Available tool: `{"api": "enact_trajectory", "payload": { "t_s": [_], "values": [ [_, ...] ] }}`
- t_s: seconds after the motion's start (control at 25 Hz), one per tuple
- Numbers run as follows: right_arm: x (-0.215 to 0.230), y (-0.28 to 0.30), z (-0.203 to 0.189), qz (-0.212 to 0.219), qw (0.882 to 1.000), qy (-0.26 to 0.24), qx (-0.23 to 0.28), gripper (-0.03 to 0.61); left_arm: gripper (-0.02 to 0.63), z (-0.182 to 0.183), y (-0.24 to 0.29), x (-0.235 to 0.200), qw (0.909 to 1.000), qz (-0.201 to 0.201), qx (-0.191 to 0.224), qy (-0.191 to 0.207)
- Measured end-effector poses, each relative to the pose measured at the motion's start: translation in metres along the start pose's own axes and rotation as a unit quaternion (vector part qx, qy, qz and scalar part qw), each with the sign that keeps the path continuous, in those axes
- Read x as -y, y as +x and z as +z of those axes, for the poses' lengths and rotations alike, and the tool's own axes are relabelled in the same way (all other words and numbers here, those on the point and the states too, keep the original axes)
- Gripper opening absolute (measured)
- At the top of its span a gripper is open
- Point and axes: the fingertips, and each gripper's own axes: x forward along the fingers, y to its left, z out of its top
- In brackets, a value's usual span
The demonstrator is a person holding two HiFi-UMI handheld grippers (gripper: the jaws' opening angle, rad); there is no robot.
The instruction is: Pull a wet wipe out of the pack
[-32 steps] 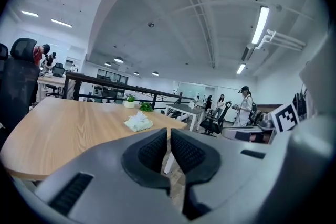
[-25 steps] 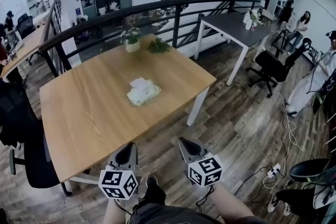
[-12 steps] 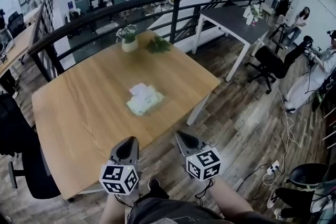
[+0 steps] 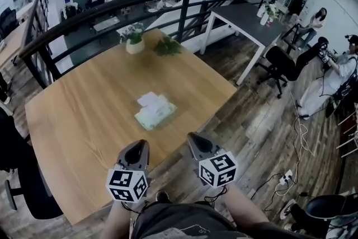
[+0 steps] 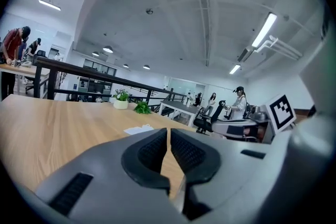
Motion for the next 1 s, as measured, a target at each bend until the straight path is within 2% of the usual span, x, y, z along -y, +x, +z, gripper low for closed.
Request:
{"api": "enact_trajectory", "payload": {
  "t_s": [0.24, 0.44, 0.76, 1.0],
  "values": [
    [0.0, 0.022, -0.016, -0.006, 1.0, 0.004, -0.026, 0.026, 0.032, -0.009, 0.023, -0.014, 0.9997, -0.018, -0.011, -0.012],
    [0.012, 0.037, -0.014, -0.013, 0.999, 0.006, -0.029, 0.025, 0.032, -0.009, 0.032, -0.03, 0.9997, -0.01, -0.01, -0.02],
    [0.03, 0.084, 0.004, 0.024, 1.0, -0.01, -0.011, 0.026, 0.032, -0.004, 0.043, -0.063, 0.9987, 0.043, 0.004, -0.026],
    [0.059, 0.135, 0.008, 0.075, 0.997, -0.019, -0.02, 0.026, 0.032, -0.002, 0.069, -0.081, 0.9939, 0.104, 0.013, -0.035]
  ]
}}
